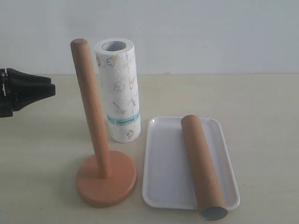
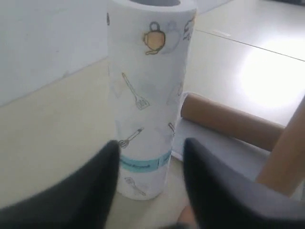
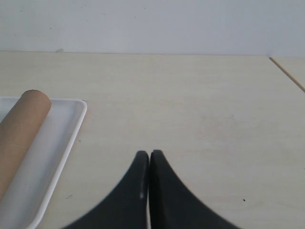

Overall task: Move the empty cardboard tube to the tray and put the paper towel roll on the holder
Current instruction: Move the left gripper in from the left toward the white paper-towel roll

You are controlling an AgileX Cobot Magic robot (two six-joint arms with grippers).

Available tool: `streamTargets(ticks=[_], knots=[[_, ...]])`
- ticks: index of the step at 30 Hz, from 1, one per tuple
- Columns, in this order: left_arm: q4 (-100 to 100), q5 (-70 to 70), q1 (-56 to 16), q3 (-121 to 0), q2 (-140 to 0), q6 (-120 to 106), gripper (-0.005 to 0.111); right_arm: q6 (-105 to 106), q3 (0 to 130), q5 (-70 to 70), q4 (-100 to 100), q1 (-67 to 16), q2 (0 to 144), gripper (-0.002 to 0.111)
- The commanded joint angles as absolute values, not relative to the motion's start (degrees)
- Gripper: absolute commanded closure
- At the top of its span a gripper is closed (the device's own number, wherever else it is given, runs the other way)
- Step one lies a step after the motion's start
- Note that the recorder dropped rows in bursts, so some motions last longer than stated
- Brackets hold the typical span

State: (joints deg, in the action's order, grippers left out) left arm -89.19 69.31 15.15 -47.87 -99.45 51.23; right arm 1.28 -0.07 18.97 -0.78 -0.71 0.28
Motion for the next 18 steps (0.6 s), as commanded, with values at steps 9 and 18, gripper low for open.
streamTargets(ticks=[9, 18], knots=[[-82.26, 69.96, 13.35, -48.07, -100.36, 52.20, -0.003, 1.36, 0.00, 18.64, -0.88, -0.58, 0.00, 0.109], [-81.87, 69.96, 13.24, -50.45, -101.89, 45.51, -0.003, 1.36, 0.00, 18.64, -0.88, -0.58, 0.00, 0.109]])
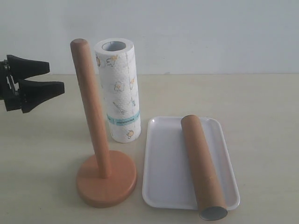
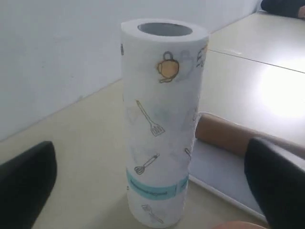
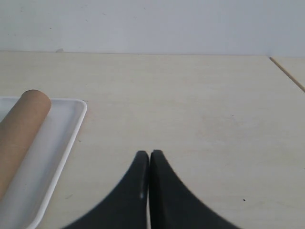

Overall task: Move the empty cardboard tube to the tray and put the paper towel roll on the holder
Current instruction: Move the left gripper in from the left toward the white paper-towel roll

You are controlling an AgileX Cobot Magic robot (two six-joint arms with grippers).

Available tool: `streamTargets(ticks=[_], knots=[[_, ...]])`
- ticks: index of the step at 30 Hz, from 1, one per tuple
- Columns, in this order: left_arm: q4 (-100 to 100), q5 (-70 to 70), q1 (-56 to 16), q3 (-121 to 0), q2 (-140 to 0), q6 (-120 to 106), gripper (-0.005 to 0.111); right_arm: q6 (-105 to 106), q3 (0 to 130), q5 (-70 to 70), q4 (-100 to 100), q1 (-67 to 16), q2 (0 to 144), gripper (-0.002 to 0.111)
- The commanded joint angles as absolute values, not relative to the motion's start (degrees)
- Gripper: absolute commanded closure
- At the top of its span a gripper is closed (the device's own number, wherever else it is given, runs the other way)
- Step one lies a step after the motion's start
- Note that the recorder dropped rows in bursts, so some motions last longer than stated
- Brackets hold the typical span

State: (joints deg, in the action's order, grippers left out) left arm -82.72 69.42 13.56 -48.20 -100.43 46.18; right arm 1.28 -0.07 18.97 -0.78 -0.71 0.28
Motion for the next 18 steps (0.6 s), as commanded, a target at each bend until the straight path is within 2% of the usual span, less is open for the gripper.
streamTargets(ticks=[1, 5, 13, 18], knots=[[-82.12, 69.96, 13.24, -51.27, -102.64, 46.14, -0.003, 1.36, 0.00, 18.64, -0.88, -0.58, 0.00, 0.109], [-86.92, 69.96, 13.24, -56.94, -107.36, 50.92, -0.003, 1.36, 0.00, 18.64, -0.88, -0.58, 0.00, 0.109], [-99.95, 69.96, 12.94, -75.66, -115.65, 63.44, -0.003, 1.46, 0.00, 18.64, -0.91, -0.58, 0.00, 0.109], [-99.95, 69.96, 7.23, -78.56, -116.72, 61.87, -0.003, 1.35, 0.00, 18.64, -0.91, -0.58, 0.00, 0.109]])
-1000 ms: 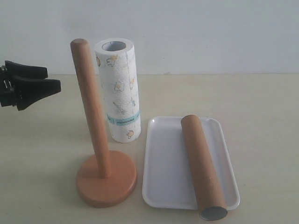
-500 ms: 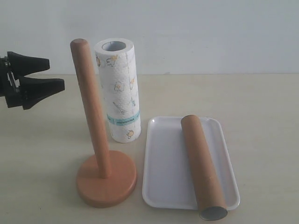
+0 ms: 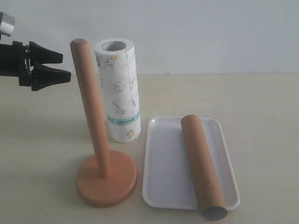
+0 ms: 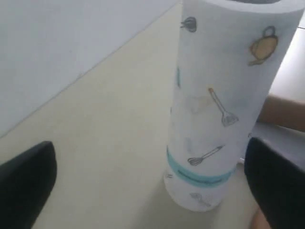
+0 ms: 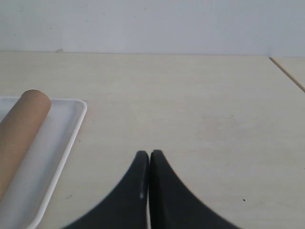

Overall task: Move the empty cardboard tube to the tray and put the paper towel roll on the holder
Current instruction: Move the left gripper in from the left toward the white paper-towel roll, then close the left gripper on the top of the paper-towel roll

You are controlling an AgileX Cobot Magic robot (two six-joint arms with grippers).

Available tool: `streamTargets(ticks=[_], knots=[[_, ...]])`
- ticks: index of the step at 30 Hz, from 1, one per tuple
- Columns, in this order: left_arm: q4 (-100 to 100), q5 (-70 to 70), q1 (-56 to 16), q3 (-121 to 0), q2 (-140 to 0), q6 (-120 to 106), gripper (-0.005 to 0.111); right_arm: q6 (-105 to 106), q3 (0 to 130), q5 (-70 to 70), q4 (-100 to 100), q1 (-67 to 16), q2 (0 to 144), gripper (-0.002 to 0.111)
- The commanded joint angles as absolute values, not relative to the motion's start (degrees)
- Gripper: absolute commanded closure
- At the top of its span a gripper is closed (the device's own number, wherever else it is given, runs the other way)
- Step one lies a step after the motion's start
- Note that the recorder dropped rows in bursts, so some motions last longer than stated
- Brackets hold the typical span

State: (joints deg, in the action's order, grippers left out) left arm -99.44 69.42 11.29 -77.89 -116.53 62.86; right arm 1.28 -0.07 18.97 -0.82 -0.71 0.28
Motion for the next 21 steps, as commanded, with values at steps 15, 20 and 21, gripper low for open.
streamTargets(ticks=[15, 20, 21], knots=[[-96.44, 69.96, -2.12, -78.56, -117.35, 58.87, -0.003, 1.35, 0.00, 18.64, -0.91, -0.58, 0.00, 0.109], [-92.69, 69.96, -2.98, -78.56, -118.52, 58.24, -0.003, 1.35, 0.00, 18.64, -0.91, -0.58, 0.00, 0.109], [-92.69, 69.96, -3.26, -78.56, -118.64, 58.24, -0.003, 1.35, 0.00, 18.52, -0.91, -0.58, 0.00, 0.109]])
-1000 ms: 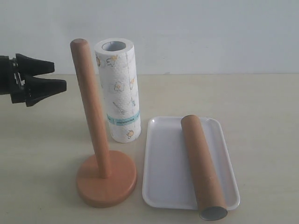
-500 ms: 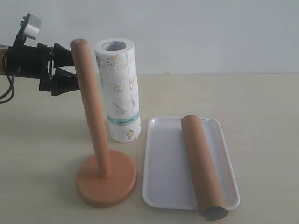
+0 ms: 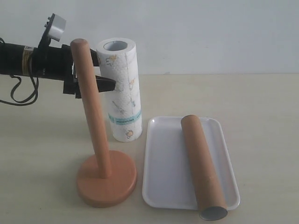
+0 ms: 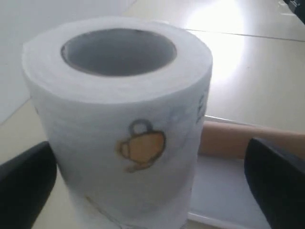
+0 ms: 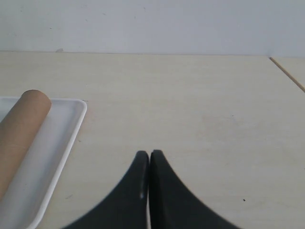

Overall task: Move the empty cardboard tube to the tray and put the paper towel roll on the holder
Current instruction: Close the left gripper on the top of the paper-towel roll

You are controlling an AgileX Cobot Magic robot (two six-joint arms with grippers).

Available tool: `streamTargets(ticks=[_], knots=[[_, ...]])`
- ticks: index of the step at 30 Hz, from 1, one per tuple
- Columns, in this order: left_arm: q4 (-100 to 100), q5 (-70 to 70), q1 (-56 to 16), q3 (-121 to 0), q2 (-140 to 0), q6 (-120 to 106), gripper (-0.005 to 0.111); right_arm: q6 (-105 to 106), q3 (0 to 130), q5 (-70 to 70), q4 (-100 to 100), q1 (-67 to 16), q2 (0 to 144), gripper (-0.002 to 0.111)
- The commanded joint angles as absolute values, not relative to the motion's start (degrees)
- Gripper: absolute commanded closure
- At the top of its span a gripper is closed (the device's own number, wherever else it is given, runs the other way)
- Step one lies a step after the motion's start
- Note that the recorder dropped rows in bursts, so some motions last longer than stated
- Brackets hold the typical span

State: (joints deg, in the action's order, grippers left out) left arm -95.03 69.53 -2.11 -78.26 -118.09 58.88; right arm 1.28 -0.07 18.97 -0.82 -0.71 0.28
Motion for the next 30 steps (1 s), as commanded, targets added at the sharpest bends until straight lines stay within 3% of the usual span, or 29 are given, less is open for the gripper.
streamTargets(ticks=[1, 30], knots=[[-92.69, 69.96, -3.38, -78.56, -118.64, 58.24, -0.003, 1.35, 0.00, 18.38, -0.91, -0.58, 0.00, 0.109], [-83.11, 69.96, -4.56, -78.56, -123.49, 53.10, -0.003, 1.25, 0.00, 18.39, -0.91, -0.58, 0.00, 0.109]])
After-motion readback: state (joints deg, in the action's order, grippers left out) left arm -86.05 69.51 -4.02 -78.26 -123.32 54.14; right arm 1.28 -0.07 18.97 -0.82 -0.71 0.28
